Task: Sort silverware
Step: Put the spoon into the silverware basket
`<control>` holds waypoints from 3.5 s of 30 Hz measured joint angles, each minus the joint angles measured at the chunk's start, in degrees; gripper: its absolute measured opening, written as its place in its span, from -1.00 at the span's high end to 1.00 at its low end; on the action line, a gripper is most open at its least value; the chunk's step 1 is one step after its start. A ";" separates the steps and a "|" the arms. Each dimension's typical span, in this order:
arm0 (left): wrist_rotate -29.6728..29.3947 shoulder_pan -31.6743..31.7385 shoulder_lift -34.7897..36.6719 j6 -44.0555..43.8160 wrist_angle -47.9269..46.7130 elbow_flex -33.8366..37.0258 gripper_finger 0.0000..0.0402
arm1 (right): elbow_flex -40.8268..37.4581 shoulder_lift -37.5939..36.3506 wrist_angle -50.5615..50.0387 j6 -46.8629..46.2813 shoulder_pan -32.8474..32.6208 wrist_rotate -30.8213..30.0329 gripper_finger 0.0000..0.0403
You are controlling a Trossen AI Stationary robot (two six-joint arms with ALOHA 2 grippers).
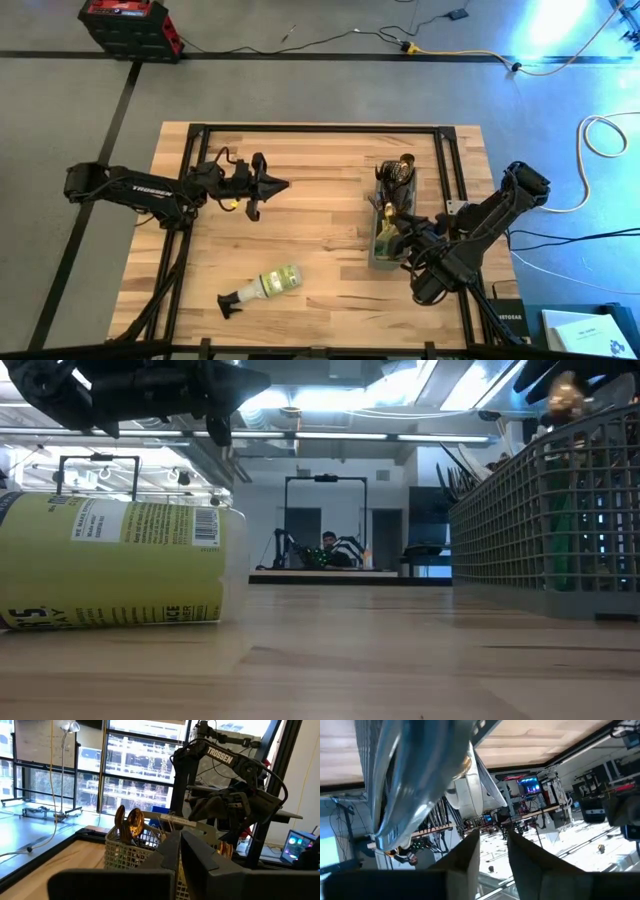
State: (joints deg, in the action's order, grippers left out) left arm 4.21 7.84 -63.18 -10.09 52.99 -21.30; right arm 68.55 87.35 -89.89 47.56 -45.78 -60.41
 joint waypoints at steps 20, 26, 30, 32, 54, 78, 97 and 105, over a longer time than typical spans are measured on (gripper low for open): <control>-3.59 -3.25 -7.19 1.17 -5.44 -7.44 1.00 | 19.32 -1.97 0.09 -68.27 -0.24 -8.18 0.31; -5.06 -5.77 -17.41 2.31 -7.05 -15.45 1.00 | 23.64 -4.73 -0.28 -93.89 7.20 14.85 0.31; -6.13 -7.66 -23.24 8.10 -13.54 -22.78 1.00 | 24.03 -5.14 4.15 -101.11 13.48 29.01 0.34; -6.68 -8.28 -24.66 10.56 -15.67 -25.01 1.00 | 23.35 -5.11 8.87 -101.31 15.55 33.72 0.36; -11.71 -11.98 -24.96 11.44 0.40 -8.60 1.00 | 21.86 3.88 10.83 -133.49 21.03 39.51 0.37; -12.04 -13.49 -24.96 15.33 1.73 -6.21 1.00 | 21.86 12.94 0.37 -153.80 21.21 42.73 0.37; -11.87 -13.49 -24.94 16.52 1.46 -6.21 1.00 | 13.44 13.38 2.84 -152.07 24.85 42.79 0.37; -11.87 -13.49 -24.94 16.52 1.24 -6.21 1.00 | 12.98 13.29 5.82 -150.65 24.72 40.79 0.54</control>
State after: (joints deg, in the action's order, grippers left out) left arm -7.66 -5.65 -88.12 6.44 54.23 -27.51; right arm 81.54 100.64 -84.07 -103.09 -21.06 -19.62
